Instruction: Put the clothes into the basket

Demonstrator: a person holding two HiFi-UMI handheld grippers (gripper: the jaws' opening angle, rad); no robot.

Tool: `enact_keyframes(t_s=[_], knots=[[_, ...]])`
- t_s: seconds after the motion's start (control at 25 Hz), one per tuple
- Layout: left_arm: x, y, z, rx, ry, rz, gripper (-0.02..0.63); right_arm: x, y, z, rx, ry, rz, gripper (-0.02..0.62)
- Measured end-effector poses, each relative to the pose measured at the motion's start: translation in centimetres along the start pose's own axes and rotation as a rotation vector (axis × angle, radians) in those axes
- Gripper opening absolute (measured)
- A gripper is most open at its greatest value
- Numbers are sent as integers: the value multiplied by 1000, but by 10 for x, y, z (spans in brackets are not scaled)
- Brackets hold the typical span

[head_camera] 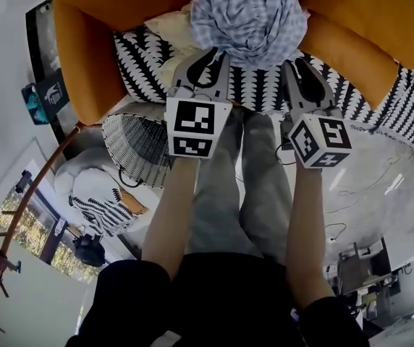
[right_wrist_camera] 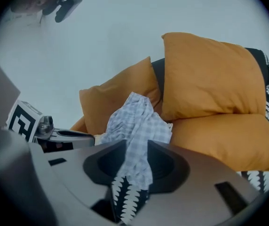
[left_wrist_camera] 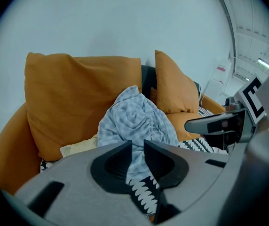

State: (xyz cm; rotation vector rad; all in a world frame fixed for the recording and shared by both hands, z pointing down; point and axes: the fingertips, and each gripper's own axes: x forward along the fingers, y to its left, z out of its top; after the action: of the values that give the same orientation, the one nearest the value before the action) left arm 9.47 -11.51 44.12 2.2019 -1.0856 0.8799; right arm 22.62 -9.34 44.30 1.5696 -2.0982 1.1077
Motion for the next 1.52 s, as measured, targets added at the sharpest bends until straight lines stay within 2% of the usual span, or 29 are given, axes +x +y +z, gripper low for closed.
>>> enact_keyframes(t_s=[0.04,0.08,0.16,0.24,0.48,0.76,0.96,1.04,1.12,1.24,1.52], knots=[[2,1,-2,15,9,-2,92,4,-1,-1,-6,12,9,172],[4,2,-5,25,21,-5,140,9,-2,-2,-10,25,15,218],[9,7,-11,32,55,-10,200,18,-5,-3,-19,44,14,239],[16,14,-17,35,92,-7,232,26,-10,-2,-27,54,1,257],[36,24,-35,14,169,-18,272,51,-18,0,-26,87,-9,282],[64,17,-43,21,200,-59,272,89,-17,-5,-50,152,-17,286],[84,21,-51,12,225,-60,270,104,-20,-16,-86,218,-26,285],[85,17,-51,17,229,-61,259,103,-21,-18,-118,245,-27,258],[82,12,-49,26,221,-64,207,99,-20,-16,-163,262,-34,187],[77,4,-45,22,202,-56,72,91,-14,-12,-190,258,-24,114],[64,-8,-41,-33,156,-54,41,65,-3,-3,-160,186,18,86]])
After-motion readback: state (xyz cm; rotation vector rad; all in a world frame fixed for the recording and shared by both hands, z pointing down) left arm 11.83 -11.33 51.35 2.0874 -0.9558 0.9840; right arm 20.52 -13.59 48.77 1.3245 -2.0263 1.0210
